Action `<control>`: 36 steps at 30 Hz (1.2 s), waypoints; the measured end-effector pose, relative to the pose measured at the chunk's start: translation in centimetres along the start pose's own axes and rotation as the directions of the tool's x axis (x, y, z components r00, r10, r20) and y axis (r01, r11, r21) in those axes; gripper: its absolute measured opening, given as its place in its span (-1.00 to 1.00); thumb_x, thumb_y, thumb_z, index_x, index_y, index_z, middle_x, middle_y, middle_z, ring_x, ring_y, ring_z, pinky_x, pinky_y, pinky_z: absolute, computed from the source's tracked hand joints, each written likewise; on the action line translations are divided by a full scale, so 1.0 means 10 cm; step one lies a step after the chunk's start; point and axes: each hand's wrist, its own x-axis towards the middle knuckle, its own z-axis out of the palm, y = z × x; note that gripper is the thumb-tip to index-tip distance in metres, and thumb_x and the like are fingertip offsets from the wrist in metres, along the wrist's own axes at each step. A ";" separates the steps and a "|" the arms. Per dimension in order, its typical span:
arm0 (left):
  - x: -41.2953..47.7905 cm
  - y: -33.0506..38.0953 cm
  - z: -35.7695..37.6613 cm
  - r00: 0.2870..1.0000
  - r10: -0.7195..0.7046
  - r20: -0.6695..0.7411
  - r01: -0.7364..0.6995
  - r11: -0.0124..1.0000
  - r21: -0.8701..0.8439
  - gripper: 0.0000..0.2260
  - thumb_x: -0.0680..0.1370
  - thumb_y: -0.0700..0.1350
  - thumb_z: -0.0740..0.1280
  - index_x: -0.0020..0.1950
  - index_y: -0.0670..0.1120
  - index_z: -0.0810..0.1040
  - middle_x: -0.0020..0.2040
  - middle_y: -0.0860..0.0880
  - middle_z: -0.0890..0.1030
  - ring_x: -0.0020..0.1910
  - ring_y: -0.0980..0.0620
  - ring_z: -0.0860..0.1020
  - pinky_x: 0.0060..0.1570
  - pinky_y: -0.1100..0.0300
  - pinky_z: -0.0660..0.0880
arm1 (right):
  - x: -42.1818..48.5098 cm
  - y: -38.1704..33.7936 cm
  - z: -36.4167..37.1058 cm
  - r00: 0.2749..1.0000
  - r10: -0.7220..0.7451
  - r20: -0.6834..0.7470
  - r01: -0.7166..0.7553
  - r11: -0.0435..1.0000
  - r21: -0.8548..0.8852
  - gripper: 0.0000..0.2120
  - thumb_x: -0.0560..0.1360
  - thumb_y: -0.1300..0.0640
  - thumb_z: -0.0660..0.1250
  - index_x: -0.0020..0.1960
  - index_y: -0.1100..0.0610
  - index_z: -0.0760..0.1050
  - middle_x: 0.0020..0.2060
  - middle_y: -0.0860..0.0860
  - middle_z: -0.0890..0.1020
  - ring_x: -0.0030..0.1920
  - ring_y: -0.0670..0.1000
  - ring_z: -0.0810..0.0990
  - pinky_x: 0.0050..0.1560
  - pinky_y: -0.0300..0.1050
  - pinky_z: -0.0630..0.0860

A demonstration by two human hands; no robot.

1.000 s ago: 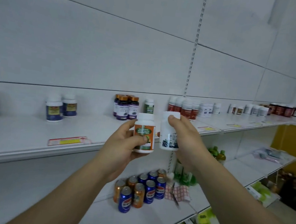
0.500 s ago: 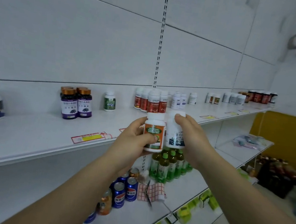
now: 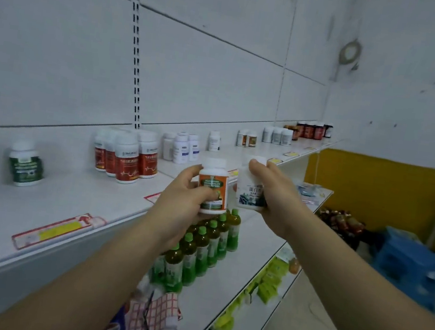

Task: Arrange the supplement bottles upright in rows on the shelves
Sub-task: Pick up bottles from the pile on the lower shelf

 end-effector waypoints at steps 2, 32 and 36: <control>0.27 -0.11 0.27 1.000 0.013 0.017 -0.013 1.000 0.020 -0.52 0.48 -0.32 0.31 0.31 0.08 0.35 0.11 -0.07 0.59 0.03 -0.08 0.61 0.04 -0.11 0.56 | 0.22 0.00 -0.34 1.000 -0.018 -0.008 0.018 1.000 -0.001 -0.80 0.52 -0.03 0.32 0.10 0.02 0.48 -0.17 0.06 0.70 -0.17 0.04 0.70 -0.13 0.00 0.64; 4.66 -1.22 2.63 0.986 0.125 -0.114 -0.053 0.869 0.492 -0.53 0.37 -0.28 0.46 0.19 0.00 0.38 0.01 -0.01 0.59 0.00 -0.05 0.60 0.10 -0.07 0.53 | 4.39 0.21 -3.52 0.986 -0.048 0.162 0.067 0.992 -0.109 -0.84 0.43 0.00 0.34 0.01 -0.03 0.50 -0.02 0.02 0.68 0.02 0.08 0.65 0.18 0.19 0.51; 5.21 -1.33 2.64 0.972 0.118 -0.203 0.018 0.825 0.564 -0.48 0.35 -0.27 0.47 0.19 0.00 0.30 0.02 0.00 0.51 0.02 -0.04 0.54 0.09 -0.08 0.53 | 5.04 0.30 -3.59 0.981 -0.018 0.194 0.046 0.989 -0.138 -0.83 0.44 0.01 0.36 0.02 0.00 0.51 -0.01 0.04 0.66 -0.01 0.09 0.65 0.13 0.20 0.54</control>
